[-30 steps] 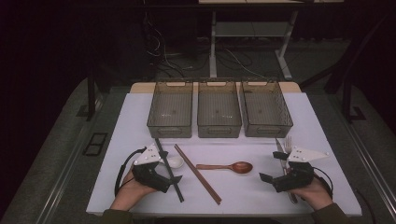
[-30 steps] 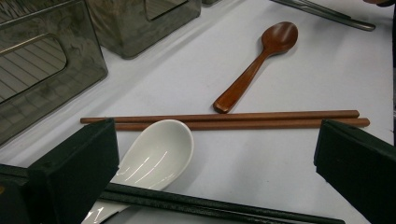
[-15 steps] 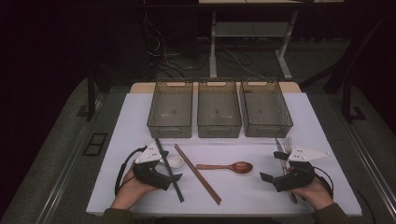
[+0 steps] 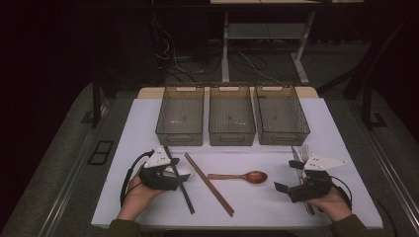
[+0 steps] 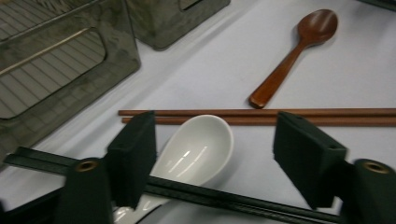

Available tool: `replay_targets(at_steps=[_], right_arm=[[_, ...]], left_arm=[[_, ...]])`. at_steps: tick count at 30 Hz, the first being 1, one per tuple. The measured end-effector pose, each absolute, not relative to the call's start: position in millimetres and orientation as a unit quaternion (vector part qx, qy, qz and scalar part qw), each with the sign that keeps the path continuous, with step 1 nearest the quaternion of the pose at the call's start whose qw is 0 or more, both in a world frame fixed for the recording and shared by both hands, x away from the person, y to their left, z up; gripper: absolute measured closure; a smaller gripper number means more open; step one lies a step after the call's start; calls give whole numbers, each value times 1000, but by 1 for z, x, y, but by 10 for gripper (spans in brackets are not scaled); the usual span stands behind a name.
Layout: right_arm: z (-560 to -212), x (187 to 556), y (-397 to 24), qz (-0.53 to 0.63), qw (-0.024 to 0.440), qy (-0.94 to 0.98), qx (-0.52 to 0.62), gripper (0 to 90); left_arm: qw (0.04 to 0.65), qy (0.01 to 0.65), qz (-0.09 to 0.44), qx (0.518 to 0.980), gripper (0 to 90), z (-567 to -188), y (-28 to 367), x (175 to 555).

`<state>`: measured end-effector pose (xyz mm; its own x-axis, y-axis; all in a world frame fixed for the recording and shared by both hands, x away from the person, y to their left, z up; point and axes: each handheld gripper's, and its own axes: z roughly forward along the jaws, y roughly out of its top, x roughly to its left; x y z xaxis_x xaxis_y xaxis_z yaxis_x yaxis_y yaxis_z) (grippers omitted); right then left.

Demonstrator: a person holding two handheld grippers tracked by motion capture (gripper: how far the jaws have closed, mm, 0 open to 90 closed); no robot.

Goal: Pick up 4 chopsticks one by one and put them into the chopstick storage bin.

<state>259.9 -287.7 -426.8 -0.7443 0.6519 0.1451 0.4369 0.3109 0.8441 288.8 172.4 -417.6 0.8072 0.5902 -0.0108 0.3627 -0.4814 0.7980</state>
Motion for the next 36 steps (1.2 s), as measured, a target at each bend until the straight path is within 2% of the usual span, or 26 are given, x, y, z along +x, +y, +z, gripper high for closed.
replay_targets(at_steps=[1,6,8,9,10,13,18,28,36], right_arm=[[-428,262,-287,478,111,802,340,13],[-428,262,-286,477,108,803,341,13],[-428,263,-285,477,106,803,340,13],[-428,263,-285,477,106,803,340,13],[-428,264,-285,476,107,803,342,13],[-428,263,-284,474,106,804,343,13],[-428,262,-283,472,108,805,343,13],[-428,259,-283,471,109,806,341,13],[-430,262,-282,470,104,806,343,13]], left_arm=[[422,280,137,851,409,-417,173,290],[412,294,148,850,496,-417,177,298],[405,297,151,852,588,-417,179,302],[405,300,151,850,588,-417,179,303],[402,301,152,851,663,-416,181,306],[396,306,156,852,763,-414,183,315],[382,329,154,850,886,-413,185,333],[355,352,154,852,888,-421,179,360],[326,358,159,861,888,-430,181,362]])
